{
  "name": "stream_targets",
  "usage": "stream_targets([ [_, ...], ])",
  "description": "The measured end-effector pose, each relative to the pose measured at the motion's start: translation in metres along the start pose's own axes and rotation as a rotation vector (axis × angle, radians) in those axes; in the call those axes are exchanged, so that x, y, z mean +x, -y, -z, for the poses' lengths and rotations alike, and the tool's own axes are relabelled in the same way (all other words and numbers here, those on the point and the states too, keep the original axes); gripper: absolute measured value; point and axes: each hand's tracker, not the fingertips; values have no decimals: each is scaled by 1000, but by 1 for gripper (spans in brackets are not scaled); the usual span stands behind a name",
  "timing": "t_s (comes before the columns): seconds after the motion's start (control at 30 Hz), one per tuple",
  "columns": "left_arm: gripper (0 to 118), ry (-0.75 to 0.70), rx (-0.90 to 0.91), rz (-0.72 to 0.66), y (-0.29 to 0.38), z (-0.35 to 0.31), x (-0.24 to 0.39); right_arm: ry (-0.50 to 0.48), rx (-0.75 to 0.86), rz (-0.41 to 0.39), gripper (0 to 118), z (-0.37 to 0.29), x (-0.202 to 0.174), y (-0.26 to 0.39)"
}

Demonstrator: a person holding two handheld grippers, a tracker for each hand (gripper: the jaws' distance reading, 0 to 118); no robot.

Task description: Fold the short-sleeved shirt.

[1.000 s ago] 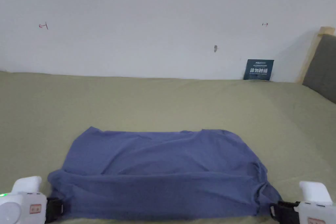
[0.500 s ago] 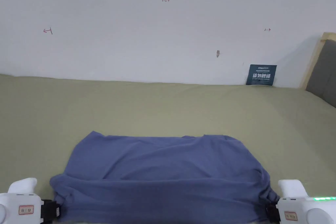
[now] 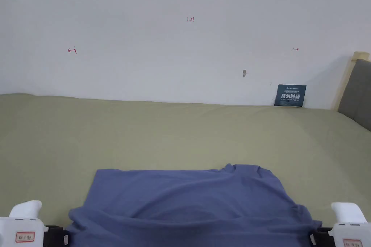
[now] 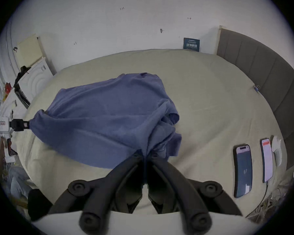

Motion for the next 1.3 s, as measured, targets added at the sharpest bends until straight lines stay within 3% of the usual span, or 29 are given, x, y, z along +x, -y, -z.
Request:
stream_targets([
  [0.27, 10, -51, -83, 29, 76, -27, -12, 26, -103, 30, 4, -27, 10, 64],
  [0.37, 10, -29, -126, -37, 94, -15, -32, 4, -127, 92, 4, -23, 18, 84],
  [0.57, 10, -11, -109, -91, 95, -10, -38, 11, -134, 122, 4, -14, 22, 85],
  [0.63, 13, -6, -110, -96, 89, -18, -36, 19, -130, 139, 13, -22, 22, 78],
  [0.67, 31, -23, -103, -89, 85, -24, -35, 46, -111, 119, 41, -31, 21, 73],
  [0.7, 61, -37, -93, -74, 83, -32, -31, 51, -92, 98, 72, -38, 19, 68],
  [0.73, 89, -42, -74, -62, 79, -38, -28, 60, -60, 83, 92, -46, 18, 63],
  [0.77, 103, -40, -30, -45, 72, -46, -26, 71, -24, 72, 91, -54, 15, 54],
  [0.9, 101, -46, 46, 2, 44, -58, -6, 55, 51, 77, 89, -67, 4, 27],
  [0.93, 99, -32, 55, 14, 37, -57, -1, 33, 67, 79, 83, -66, 4, 22],
  [0.97, 88, -17, 66, 30, 32, -61, 14, 13, 88, 79, 58, -65, -1, 15],
  [1.0, 67, -12, 80, 39, 27, -60, 24, 14, 89, 80, 26, -60, -6, 9],
  [1.03, 33, -15, 81, 44, 22, -55, 29, 19, 86, 80, 0, -55, -10, 4],
  [1.07, 3, -21, 73, 61, 14, -47, 36, 32, 88, 85, 0, -50, -12, 0],
  [1.13, 3, -15, 67, 70, -1, -33, 37, -17, 72, 81, 0, -39, -17, -11],
  [1.3, 0, -28, 29, 48, -61, 23, 41, -10, 45, 57, 0, -3, -26, -41],
])
